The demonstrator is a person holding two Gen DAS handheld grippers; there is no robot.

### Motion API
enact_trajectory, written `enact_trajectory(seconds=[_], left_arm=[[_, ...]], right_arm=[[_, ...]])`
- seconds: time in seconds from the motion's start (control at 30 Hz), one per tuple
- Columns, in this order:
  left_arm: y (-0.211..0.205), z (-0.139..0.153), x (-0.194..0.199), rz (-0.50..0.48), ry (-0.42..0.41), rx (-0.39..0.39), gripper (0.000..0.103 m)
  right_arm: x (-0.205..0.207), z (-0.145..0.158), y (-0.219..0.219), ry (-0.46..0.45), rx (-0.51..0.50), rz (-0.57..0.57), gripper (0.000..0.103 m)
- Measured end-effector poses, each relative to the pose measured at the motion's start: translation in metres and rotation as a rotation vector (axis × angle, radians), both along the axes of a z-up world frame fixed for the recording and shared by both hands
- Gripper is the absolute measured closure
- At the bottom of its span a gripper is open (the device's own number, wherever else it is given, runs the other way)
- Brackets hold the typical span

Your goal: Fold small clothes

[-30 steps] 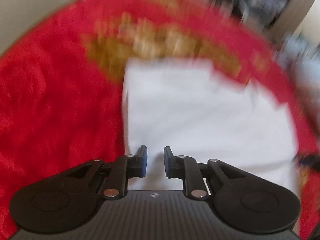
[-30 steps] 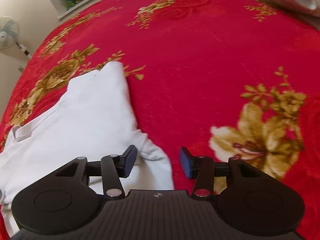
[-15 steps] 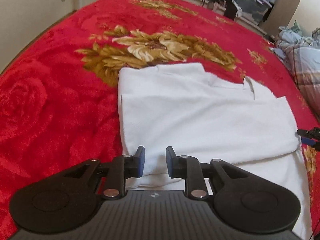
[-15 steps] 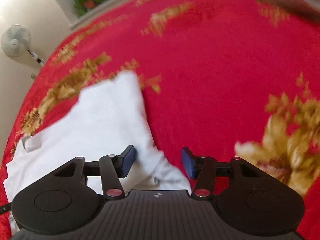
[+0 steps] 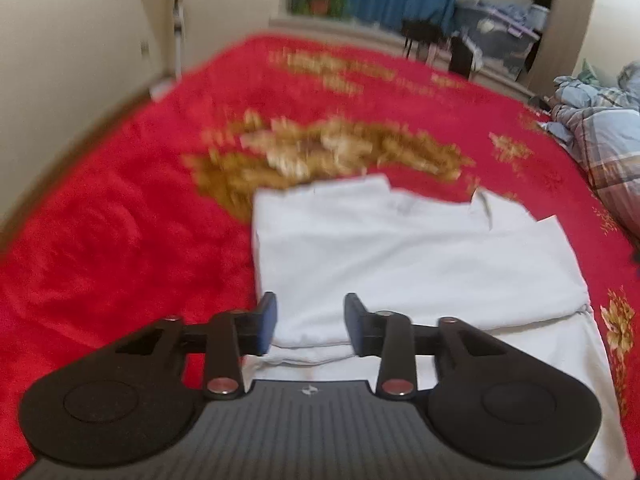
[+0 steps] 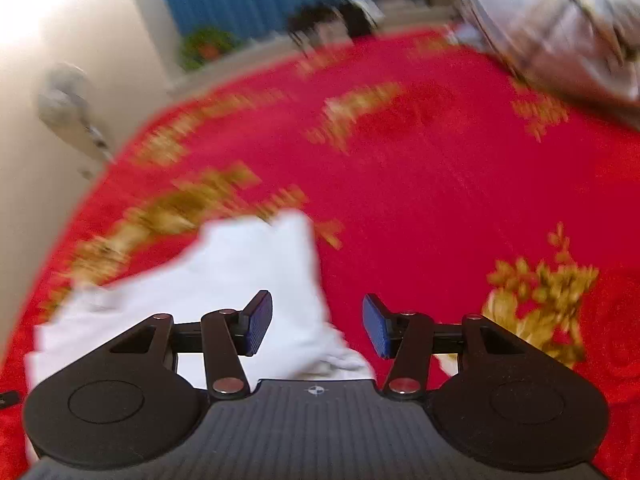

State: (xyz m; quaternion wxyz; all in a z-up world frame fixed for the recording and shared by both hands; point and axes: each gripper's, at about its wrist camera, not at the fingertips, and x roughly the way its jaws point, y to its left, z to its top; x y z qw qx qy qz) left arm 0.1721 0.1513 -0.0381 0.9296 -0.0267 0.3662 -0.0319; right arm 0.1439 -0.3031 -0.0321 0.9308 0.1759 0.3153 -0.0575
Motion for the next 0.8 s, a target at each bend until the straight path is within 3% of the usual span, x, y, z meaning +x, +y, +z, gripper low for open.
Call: enact_trajectory(seconds=[0.17,0.23,0.33,0.4,0.5,0.53,0.57,0.67,0.8], left_arm=[[-0.009,0.049,-0.083,0.035,-0.172,0.074,0.040],[-0.011,0.058,-0.126,0.055,-0.215,0.056,0.037],[-0.016,0.062,-0.187,0.068,-0.242,0.064,0.037],[-0.017,0.066,-0.222,0.037,-0.270,0.024,0.037],[-0.016,0.063,-0.254,0.003,-0.331,-0.029,0.036],[-0.013,0.056,-0.257,0.012,-0.331,-0.044,0.036],[-0.009,0.045,-0.255,0.029,-0.293,-0.063,0.036],[0.007,-0.005,-0.236,0.124,-0.007,-0.115,0.053],[0.011,-0.051,-0.225,0.164,0.231,-0.133,0.054]], right_arm=[[-0.092,0.063,0.018,-0.196,-0.082,0.094,0.049],[-0.135,0.076,0.018,-0.243,-0.103,0.111,0.046],[-0.192,0.080,0.016,-0.277,-0.134,0.098,0.045],[-0.219,0.083,0.011,-0.310,-0.142,0.071,0.044],[-0.249,0.080,-0.001,-0.344,-0.154,0.031,0.041],[-0.249,0.071,-0.006,-0.319,-0.150,0.021,0.041],[-0.246,0.061,-0.011,-0.265,-0.142,0.014,0.041],[-0.234,0.013,-0.025,-0.048,-0.052,0.033,0.044],[-0.209,-0.051,-0.032,0.265,-0.002,0.051,0.046]])
